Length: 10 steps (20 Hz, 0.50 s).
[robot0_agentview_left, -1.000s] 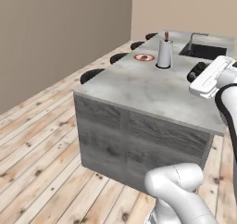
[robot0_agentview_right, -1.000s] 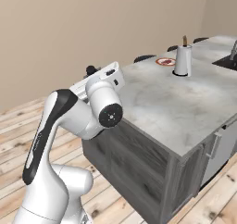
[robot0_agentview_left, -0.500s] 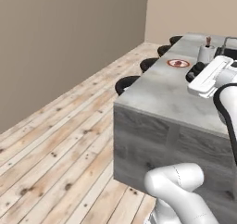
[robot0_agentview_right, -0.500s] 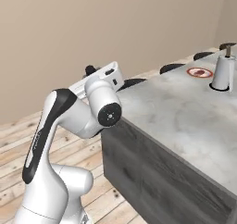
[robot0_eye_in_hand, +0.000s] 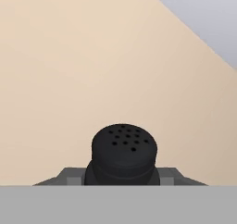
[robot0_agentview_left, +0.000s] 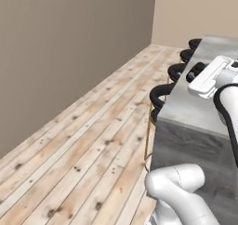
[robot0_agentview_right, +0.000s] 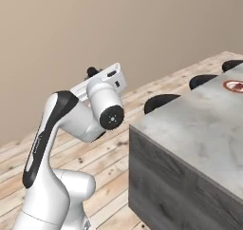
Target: Retrieve the shaker from the cabinet and place it next the steak on a plate on the dining table.
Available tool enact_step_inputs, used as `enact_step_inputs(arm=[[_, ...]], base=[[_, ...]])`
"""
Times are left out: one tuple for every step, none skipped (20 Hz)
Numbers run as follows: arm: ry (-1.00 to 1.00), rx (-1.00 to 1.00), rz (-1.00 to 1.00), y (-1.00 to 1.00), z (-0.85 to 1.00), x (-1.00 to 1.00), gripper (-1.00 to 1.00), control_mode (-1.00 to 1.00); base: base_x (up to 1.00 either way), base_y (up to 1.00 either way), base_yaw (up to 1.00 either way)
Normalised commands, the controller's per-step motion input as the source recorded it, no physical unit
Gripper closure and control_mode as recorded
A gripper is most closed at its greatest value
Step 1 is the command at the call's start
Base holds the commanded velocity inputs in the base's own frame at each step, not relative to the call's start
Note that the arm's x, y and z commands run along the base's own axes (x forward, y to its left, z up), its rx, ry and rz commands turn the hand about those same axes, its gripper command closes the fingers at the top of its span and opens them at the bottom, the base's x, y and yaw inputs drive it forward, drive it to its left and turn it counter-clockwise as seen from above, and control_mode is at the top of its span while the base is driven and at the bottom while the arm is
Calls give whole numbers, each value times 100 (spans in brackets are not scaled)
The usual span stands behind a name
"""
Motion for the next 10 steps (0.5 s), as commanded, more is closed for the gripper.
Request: enact_step_inputs(arm=[[0,0,0,0,0,0,100,100],[0,0,0,0,0,0,100,100],[0,0,0,0,0,0,100,100],[0,0,0,0,0,0,100,100],[0,0,0,0,0,0,100,100],[0,0,0,0,0,0,100,100],[0,0,0,0,0,0,100,100],[0,0,0,0,0,0,100,100],[0,0,0,0,0,0,100,100],[0,0,0,0,0,0,100,100]], base=[[100,100,-7],[100,100,-7],[100,100,-7],[100,100,-9],[100,100,-11],[100,100,-13],[100,100,-16],[100,100,-21],[100,100,-29],[100,100,-37]])
